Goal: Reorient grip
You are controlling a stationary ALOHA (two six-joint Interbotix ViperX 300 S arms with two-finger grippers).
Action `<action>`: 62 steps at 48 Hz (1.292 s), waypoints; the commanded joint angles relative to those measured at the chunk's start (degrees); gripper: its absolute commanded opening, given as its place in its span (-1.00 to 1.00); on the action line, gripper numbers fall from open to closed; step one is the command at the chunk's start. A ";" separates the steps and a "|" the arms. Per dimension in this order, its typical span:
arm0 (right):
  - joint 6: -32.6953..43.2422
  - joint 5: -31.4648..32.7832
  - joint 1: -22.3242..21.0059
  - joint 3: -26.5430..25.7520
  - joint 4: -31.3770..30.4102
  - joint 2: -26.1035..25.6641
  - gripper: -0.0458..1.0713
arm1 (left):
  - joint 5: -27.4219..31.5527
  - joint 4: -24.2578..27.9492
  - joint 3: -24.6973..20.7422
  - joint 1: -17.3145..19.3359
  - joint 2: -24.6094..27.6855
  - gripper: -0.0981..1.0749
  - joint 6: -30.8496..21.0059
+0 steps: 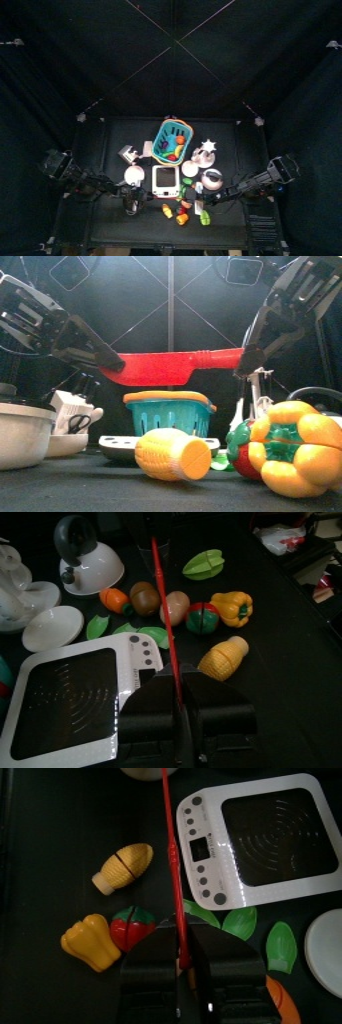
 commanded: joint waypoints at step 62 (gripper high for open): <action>-0.09 -5.10 -0.97 -0.70 -0.09 1.32 0.07 | -0.53 -8.17 -5.01 -5.36 3.16 -0.22 0.44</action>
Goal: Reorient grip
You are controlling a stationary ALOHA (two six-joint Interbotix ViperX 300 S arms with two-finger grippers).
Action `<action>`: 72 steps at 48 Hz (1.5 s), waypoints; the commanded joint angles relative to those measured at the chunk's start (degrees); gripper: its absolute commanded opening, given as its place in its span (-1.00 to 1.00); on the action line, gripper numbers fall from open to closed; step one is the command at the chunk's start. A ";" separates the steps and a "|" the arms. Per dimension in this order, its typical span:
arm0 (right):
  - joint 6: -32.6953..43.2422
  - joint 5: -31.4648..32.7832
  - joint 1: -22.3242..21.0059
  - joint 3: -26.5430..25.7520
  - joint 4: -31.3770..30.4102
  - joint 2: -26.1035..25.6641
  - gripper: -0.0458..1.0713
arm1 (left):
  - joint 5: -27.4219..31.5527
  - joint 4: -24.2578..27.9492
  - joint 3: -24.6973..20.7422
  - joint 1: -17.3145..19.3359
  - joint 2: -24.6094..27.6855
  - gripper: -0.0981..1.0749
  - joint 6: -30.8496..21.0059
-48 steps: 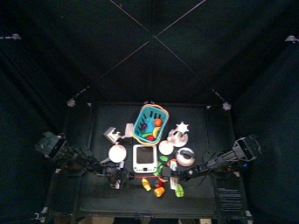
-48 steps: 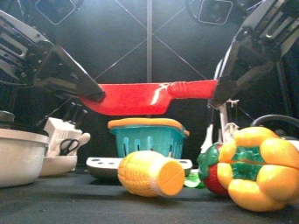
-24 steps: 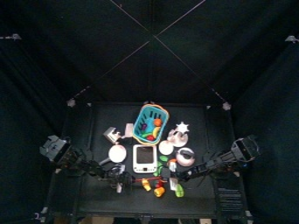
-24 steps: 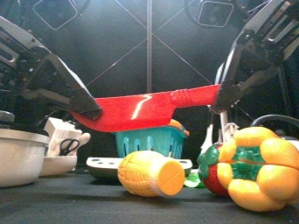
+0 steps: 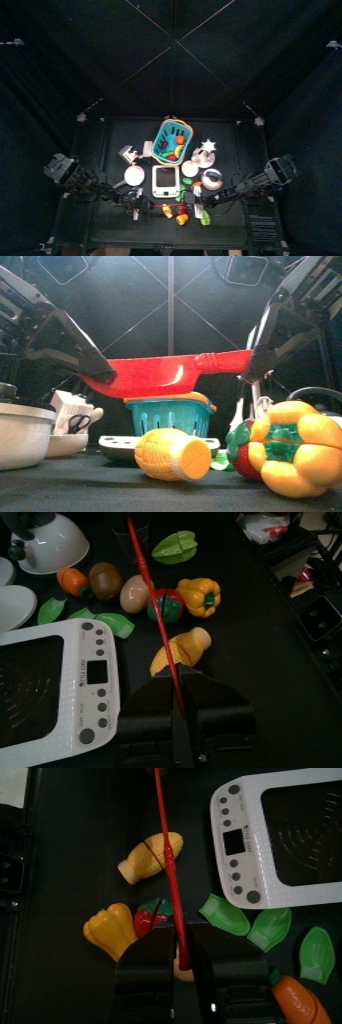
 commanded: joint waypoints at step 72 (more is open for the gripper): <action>9.40 19.95 11.51 -17.75 16.17 10.20 0.31 | -1.49 0.44 6.15 8.09 -8.61 -0.22 0.53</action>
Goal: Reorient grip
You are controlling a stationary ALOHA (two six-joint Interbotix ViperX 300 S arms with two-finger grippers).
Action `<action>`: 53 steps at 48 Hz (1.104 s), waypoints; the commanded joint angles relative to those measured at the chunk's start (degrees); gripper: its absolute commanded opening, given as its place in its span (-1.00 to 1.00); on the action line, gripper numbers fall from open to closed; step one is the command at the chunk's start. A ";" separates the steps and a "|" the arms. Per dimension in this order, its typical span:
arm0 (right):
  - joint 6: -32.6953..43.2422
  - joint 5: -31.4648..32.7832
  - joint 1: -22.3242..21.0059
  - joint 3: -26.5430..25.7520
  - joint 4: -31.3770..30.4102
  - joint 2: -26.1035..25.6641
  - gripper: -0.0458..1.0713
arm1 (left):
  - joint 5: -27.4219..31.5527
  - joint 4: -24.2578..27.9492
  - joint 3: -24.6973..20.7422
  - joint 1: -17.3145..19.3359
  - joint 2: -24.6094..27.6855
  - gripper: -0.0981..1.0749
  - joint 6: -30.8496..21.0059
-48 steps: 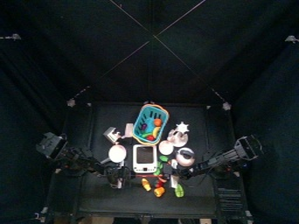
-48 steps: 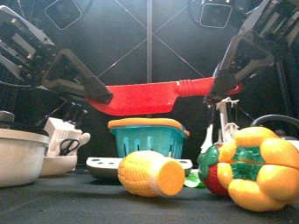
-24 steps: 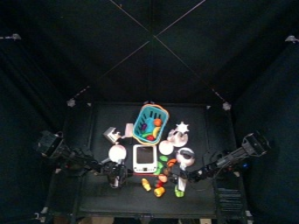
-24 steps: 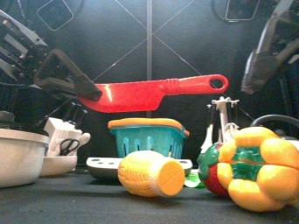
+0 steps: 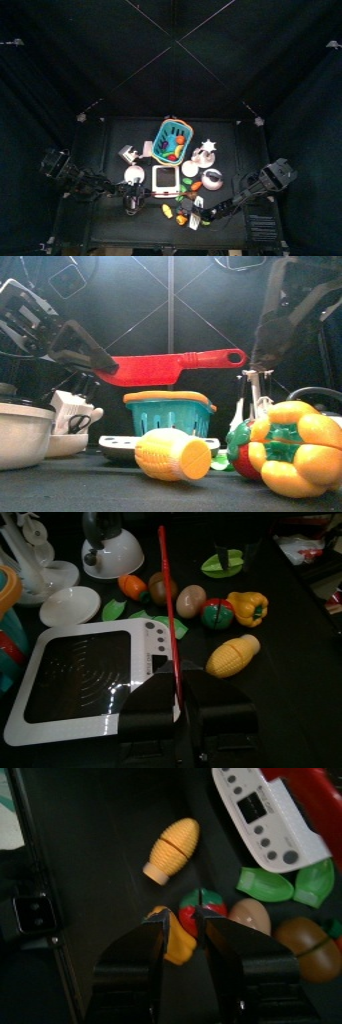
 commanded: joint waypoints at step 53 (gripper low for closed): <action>14.94 7.65 0.44 -19.60 5.98 19.69 0.58 | -0.70 1.05 -1.23 0.97 -0.88 -0.22 -0.09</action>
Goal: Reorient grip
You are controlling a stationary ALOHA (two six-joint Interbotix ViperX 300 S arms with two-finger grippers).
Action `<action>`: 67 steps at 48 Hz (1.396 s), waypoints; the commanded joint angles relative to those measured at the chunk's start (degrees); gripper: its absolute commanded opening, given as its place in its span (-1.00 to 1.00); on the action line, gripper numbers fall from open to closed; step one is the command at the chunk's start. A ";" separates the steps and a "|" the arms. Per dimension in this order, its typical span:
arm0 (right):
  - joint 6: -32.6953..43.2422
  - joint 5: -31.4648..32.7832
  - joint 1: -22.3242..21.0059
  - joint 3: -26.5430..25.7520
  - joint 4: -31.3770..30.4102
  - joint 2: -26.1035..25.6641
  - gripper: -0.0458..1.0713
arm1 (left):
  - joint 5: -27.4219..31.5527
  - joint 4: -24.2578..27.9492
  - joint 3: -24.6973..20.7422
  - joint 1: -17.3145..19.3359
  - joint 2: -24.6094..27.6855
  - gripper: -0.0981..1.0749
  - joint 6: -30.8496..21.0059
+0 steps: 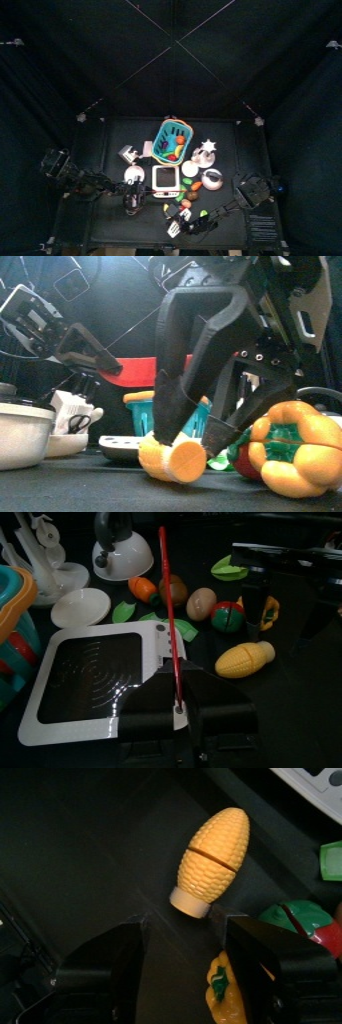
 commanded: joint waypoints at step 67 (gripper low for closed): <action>-0.97 5.80 5.36 18.19 -23.12 -27.60 0.43 | 1.05 1.32 -1.32 -4.39 -1.23 -0.22 -0.26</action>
